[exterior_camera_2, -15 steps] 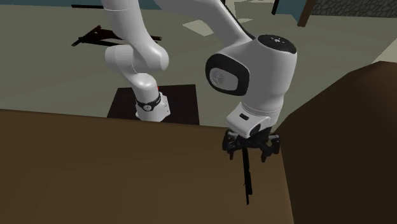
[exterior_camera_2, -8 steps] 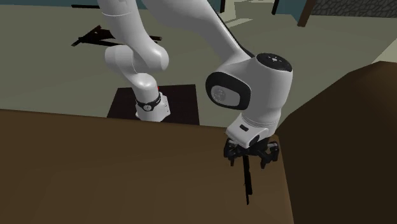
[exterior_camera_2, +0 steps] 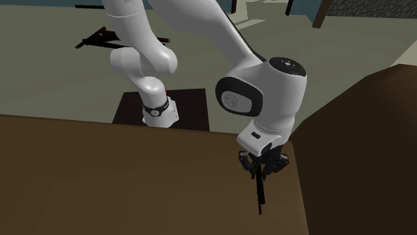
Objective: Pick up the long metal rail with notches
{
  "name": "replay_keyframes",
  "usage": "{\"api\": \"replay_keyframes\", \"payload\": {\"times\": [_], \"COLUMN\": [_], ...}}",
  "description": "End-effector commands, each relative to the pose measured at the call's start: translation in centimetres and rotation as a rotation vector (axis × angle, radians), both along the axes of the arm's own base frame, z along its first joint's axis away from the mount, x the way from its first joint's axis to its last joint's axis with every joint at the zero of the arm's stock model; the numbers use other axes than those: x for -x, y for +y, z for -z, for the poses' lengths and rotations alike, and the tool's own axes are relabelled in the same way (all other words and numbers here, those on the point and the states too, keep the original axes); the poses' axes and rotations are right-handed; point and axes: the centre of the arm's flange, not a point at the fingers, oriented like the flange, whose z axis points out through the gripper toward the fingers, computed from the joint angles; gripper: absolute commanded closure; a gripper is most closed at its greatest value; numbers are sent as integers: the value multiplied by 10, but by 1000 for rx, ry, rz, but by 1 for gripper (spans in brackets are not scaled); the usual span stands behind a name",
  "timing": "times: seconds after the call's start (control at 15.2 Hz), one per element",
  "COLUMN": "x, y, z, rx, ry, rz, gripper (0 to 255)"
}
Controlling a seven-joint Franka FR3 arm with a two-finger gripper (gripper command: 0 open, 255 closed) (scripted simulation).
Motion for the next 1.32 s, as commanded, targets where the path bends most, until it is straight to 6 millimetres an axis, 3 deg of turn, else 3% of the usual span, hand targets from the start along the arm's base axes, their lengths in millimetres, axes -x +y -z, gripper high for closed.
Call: {"api": "replay_keyframes", "payload": {"times": [0.0, 0.13, 1.12, 1.25], "x": [2, 1, 1, 1], "y": [2, 2, 2, 2], "z": [4, 3, -76, -77], "rx": [-4, -4, -4, -4], "ry": [8, 8, 8, 8], "rz": [-4, -4, -4, -4], "gripper": [255, 255, 255, 255]}}
